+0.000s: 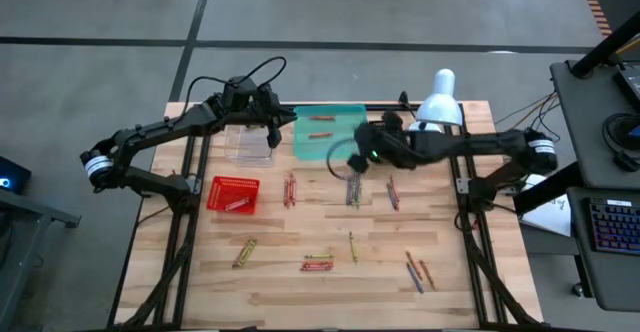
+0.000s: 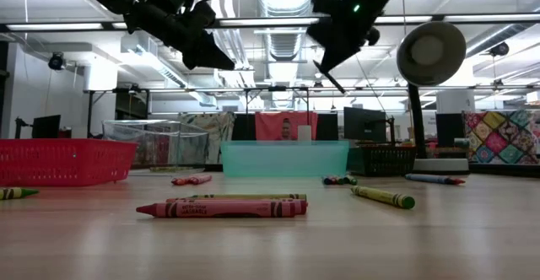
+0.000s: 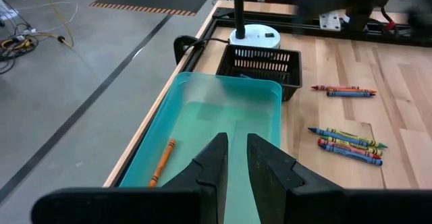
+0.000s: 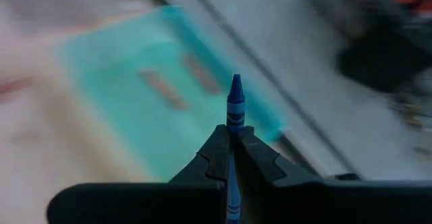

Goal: Sort crayons
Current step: Put the blue crayon into the black bin

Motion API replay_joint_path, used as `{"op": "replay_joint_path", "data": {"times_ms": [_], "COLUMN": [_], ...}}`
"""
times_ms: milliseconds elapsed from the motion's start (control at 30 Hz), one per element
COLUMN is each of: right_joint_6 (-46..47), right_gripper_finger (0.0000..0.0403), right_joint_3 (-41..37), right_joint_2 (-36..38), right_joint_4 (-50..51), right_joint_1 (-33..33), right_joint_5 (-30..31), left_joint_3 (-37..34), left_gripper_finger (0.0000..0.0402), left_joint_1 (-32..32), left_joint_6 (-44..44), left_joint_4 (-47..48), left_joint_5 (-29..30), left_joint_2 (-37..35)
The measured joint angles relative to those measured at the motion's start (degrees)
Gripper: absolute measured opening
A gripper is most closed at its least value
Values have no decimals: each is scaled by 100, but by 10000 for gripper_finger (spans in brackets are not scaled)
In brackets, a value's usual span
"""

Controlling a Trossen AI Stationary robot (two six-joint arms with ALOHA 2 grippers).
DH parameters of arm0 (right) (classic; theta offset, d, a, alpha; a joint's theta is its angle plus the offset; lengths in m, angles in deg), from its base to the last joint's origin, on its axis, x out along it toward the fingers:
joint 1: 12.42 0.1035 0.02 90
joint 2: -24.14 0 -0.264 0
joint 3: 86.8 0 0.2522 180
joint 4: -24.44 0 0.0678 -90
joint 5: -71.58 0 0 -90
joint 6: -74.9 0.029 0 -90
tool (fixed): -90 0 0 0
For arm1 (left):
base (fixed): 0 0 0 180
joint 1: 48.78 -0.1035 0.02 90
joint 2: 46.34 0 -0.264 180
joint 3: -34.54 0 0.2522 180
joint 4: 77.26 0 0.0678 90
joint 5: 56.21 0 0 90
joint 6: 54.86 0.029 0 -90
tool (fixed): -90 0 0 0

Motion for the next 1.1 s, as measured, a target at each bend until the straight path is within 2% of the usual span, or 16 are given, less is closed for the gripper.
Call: {"op": "replay_joint_path", "data": {"times_ms": [133, 367, 667, 1100], "right_joint_6": [646, 1951, 2213, 2446], "right_gripper_finger": [9, 9, 9, 9], "right_joint_3": [287, 554, 554, 554], "right_joint_2": [-532, -1462, -2050, -2092], "right_joint_4": [228, 1754, 1839, 1805], "right_joint_1": [-726, -1573, -1579, -1574], "right_joint_5": [-102, -432, -686, -684], "left_joint_3": [0, -5, -15, -37], "left_gripper_finger": [39, 39, 39, 39], "left_joint_1": [0, 0, 0, 0], "left_joint_6": [-77, -175, -254, -359], "left_joint_4": [6, 51, 47, 45], "left_joint_5": [0, -1, 0, 0], "left_joint_2": [0, 0, 0, 0]}}
